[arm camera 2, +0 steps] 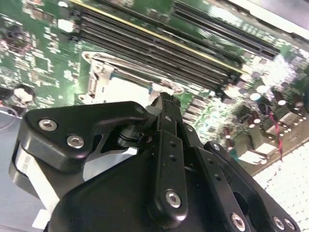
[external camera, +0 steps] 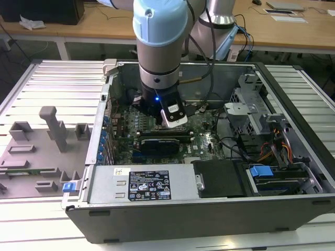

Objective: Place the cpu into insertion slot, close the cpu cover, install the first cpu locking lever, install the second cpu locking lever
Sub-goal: 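Install the second cpu locking lever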

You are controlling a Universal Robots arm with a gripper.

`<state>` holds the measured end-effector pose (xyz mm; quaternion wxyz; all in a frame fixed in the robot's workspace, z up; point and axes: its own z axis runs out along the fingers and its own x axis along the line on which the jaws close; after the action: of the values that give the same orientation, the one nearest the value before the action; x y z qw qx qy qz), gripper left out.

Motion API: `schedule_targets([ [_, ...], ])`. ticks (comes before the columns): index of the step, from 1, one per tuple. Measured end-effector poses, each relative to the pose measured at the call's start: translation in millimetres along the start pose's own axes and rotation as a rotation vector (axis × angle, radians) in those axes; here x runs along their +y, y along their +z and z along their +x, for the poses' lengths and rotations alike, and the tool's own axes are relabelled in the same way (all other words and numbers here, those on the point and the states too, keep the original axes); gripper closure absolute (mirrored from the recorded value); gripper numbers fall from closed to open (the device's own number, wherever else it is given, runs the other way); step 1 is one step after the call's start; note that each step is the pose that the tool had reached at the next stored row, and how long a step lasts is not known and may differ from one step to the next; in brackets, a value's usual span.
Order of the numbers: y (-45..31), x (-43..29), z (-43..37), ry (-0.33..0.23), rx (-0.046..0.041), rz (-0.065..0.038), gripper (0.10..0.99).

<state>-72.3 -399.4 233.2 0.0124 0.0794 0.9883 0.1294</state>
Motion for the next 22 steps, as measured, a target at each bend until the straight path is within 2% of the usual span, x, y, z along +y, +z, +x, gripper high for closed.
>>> schedule_targets([
  [3,0.6,2.1,-13.3,0.001,0.002,0.0,0.98],
  [4,0.9,2.9,-15.5,0.001,0.0024,0.001,0.98],
  [6,1.7,6.0,-16.6,0.001,0.0023,0.004,0.98],
  [10,5.6,20.6,-16.4,0.0,0.0006,0.015,0.98],
  [11,7.0,26.0,-16.0,0.0,-0.0002,0.02,0.98],
  [13,9.2,35.3,-15.2,-0.001,-0.0027,0.042,0.98],
  [17,4.0,37.8,-15.2,-0.002,-0.0052,0.058,0.98],
  [22,3.9,37.9,-15.1,-0.001,-0.0054,0.059,0.98],
])
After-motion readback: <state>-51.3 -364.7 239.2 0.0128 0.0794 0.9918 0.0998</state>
